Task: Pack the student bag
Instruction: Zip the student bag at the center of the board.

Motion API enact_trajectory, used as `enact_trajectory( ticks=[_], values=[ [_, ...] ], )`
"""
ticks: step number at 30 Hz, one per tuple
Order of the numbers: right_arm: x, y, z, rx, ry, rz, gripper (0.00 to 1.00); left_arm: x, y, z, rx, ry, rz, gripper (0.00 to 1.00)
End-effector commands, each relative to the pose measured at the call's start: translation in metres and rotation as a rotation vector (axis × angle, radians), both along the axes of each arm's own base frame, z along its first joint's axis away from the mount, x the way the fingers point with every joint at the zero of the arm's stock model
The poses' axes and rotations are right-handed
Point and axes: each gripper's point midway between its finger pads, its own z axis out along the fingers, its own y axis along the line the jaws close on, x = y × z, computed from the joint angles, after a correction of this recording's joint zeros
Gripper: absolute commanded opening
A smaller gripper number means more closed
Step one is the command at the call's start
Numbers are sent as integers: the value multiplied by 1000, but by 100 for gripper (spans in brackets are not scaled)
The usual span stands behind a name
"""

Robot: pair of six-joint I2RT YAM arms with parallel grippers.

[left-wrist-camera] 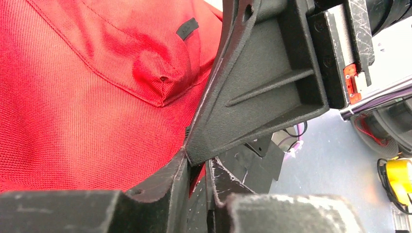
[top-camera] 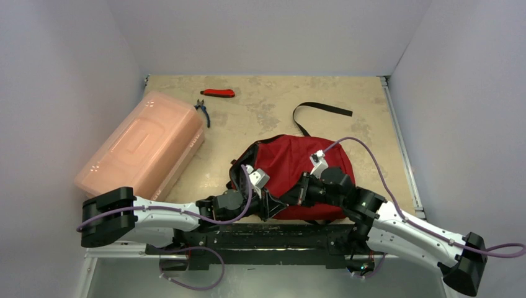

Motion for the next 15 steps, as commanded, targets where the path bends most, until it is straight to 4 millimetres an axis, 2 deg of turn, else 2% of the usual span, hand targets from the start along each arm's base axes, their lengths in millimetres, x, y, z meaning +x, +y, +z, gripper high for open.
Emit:
enact_trajectory(
  ticks=[1,2,6,8,9,12,15],
  values=[
    [-4,8,14,38,-18,45,0,9,-5,36,-158,-36,44,5],
    [-3,7,12,21,-11,39,1,10,-6,36,-155,-37,47,0],
    [2,-15,-1,-146,-11,-10,37,13,-8,21,-119,15,70,0],
    [6,-36,-11,-246,24,-95,55,11,-9,12,-109,55,75,0],
    [9,-47,-18,-290,39,-149,61,11,-9,8,-105,73,77,0],
    [5,-68,-40,-337,114,-253,64,9,-7,-2,-82,107,78,0],
    [-2,-75,-62,-320,186,-305,64,7,-4,-9,-37,132,83,0]
  ],
)
